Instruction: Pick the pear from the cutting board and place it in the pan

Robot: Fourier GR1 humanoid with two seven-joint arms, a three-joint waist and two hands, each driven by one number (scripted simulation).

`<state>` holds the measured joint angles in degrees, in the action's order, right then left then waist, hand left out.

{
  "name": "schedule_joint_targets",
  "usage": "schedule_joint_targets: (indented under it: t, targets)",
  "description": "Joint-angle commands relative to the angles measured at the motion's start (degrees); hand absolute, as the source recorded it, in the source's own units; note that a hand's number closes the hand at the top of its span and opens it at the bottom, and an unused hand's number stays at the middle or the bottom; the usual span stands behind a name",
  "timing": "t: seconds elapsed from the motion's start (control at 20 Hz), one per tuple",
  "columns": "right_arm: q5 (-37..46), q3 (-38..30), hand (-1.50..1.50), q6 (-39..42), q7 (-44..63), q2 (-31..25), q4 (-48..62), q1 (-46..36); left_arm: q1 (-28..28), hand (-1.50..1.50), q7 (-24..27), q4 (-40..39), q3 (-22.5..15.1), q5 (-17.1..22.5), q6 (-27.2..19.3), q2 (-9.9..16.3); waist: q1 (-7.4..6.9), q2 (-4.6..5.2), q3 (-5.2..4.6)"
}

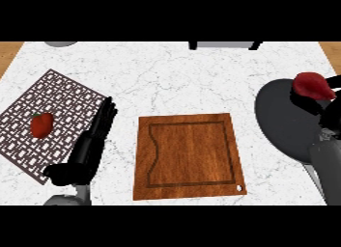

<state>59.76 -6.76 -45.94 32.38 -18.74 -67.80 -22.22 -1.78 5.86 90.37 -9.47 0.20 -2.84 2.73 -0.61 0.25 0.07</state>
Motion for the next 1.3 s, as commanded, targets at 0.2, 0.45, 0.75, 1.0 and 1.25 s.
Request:
schedule_joint_targets:
  t: [0.2, 0.45, 0.75, 1.0, 1.25]
  targets:
    - [-16.56, -6.93, 1.50, -9.76, -21.26, -4.17, 22.21, -8.03, -1.30, 0.00, 4.28, -4.69, 1.50, -0.99, 1.19, 0.47, -0.28, 0.11, 0.01]
    - [-19.69, -4.87, -1.50, 18.03, -13.93, -6.65, 28.38, -9.78, -1.70, 0.00, -1.77, -0.09, 0.45, 0.33, 1.63, 0.64, -1.65, 0.47, 0.07]
    - [-30.69, -13.09, -1.50, 19.36, -32.43, -6.00, 39.71, -15.31, -0.43, 0.00, 1.13, -0.71, 0.42, 0.23, 2.02, 0.21, -1.78, 0.65, 0.16]
    - [-36.16, -18.92, -1.50, 12.10, -42.50, -4.34, 36.51, -15.95, -0.75, 0.00, 0.92, -1.32, 1.10, -0.82, 0.67, 0.18, -0.70, 0.35, 0.12]
    - [-44.64, -25.18, -1.50, 14.77, -51.51, -3.68, 36.52, -13.46, 0.08, 0.00, 1.20, -1.68, 2.30, 1.20, 2.87, 1.09, -0.03, 0.02, 0.02]
